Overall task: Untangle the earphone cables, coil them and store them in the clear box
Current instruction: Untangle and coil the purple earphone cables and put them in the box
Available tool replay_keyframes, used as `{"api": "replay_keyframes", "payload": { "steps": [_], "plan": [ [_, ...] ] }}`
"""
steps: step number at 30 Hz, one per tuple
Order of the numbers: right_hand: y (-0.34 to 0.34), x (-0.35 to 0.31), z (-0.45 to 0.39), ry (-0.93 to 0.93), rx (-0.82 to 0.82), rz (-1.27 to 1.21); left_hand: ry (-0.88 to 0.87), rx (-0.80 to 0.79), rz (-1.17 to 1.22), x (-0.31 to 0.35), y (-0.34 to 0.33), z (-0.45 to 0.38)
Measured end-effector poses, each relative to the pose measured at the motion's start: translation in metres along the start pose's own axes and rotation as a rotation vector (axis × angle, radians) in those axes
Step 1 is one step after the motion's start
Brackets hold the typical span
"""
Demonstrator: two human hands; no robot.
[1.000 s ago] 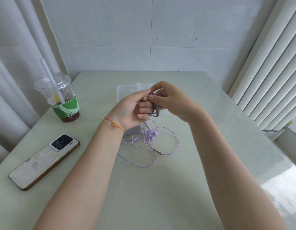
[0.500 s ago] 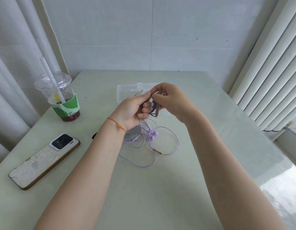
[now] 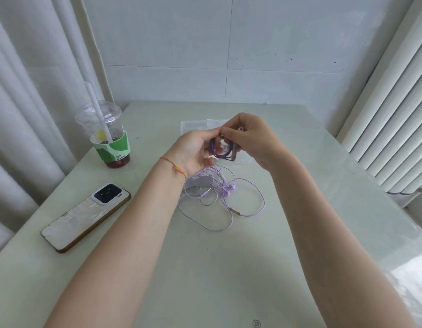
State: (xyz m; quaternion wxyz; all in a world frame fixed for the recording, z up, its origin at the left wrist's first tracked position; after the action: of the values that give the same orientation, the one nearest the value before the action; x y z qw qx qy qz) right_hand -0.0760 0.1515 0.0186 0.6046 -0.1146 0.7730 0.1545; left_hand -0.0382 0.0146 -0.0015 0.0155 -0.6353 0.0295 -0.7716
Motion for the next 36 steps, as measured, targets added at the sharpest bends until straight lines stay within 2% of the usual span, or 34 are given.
{"api": "replay_keyframes", "payload": {
  "steps": [6,9,11,12,13,15,19,22,26,29,31,33,36],
  "plan": [
    [-0.035,0.008,0.007,-0.058,-0.071,0.084,-0.043,0.067,-0.353,-0.014,0.039,0.023],
    [-0.056,0.016,0.018,-0.059,-0.020,0.095,-0.087,0.287,-0.518,-0.025,0.060,0.032],
    [-0.062,0.024,0.024,-0.075,0.029,0.097,-0.113,0.457,-0.911,-0.034,0.078,0.033],
    [-0.064,0.028,0.028,-0.087,0.046,0.085,-0.085,0.476,-1.110,-0.041,0.086,0.035],
    [-0.065,0.031,0.031,-0.100,0.061,0.065,-0.036,0.453,-1.244,-0.048,0.091,0.036],
    [-0.065,0.037,0.037,-0.116,0.077,0.049,0.037,0.403,-1.329,-0.059,0.095,0.036],
    [-0.057,0.046,0.049,-0.136,0.087,0.055,0.058,0.478,-1.344,-0.063,0.093,0.034],
    [-0.050,0.052,0.054,-0.142,0.098,0.069,0.092,0.460,-1.402,-0.059,0.090,0.033],
    [-0.046,0.056,0.055,-0.138,0.111,0.034,0.145,0.385,-1.321,-0.055,0.086,0.031],
    [-0.049,0.058,0.059,-0.126,0.097,0.026,0.120,0.435,-1.260,-0.063,0.084,0.028],
    [-0.047,0.061,0.062,-0.134,0.093,-0.012,0.060,0.542,-1.139,-0.069,0.083,0.028],
    [-0.045,0.061,0.062,-0.134,0.098,-0.043,-0.070,0.646,-0.919,-0.064,0.082,0.030],
    [-0.035,0.060,0.061,-0.134,0.124,-0.085,-0.224,0.601,-0.480,-0.047,0.064,0.033]
  ]
}}
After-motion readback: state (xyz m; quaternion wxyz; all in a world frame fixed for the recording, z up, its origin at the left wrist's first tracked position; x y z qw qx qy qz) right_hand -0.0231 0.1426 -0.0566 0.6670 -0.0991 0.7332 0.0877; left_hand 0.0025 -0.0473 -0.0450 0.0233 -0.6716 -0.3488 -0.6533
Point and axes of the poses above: each hand's wrist, its own z-axis away from the middle knuckle, its own y-axis out of the back of the hand, x = y × z, the point moved 2 cm from there along -z, towards the middle knuckle, and after that the axes turned 13 degrees about -z, right-handed, at the moved point
